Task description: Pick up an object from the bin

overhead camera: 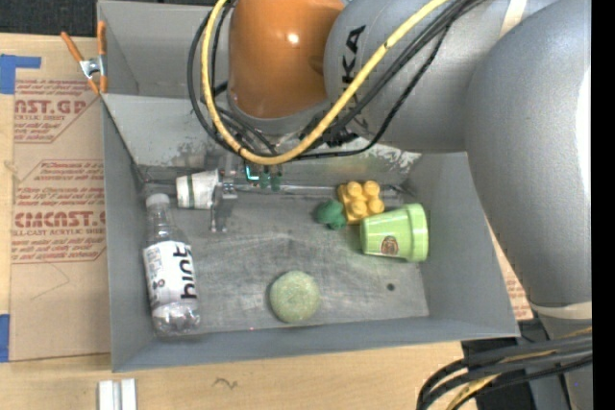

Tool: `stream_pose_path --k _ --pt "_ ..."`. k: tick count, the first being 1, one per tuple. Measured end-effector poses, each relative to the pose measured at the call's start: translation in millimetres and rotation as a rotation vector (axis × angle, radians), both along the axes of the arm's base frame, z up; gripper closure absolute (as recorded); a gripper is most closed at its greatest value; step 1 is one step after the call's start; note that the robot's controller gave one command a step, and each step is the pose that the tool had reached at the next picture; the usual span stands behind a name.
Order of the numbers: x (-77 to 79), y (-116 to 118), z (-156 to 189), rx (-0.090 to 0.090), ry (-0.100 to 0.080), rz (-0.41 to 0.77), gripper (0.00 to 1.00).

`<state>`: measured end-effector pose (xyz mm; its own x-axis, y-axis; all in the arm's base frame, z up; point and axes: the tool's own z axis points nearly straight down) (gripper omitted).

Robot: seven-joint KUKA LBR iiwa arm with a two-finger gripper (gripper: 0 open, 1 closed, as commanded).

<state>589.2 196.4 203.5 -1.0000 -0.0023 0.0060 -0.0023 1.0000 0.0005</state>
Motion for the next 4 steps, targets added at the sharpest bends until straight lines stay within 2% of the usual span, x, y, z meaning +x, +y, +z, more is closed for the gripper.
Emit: stream_pose_path --k 1,2,3,4 --pt "2.0 -1 5 0.001 -0.008 -0.001 0.0" --pt "-21.4 21 -59 0.001 -0.01 0.154 0.0" --pt "-42.2 36 -69 0.002 -0.008 0.523 0.0" --pt "-42.3 44 -70 0.003 -0.017 0.629 0.0"
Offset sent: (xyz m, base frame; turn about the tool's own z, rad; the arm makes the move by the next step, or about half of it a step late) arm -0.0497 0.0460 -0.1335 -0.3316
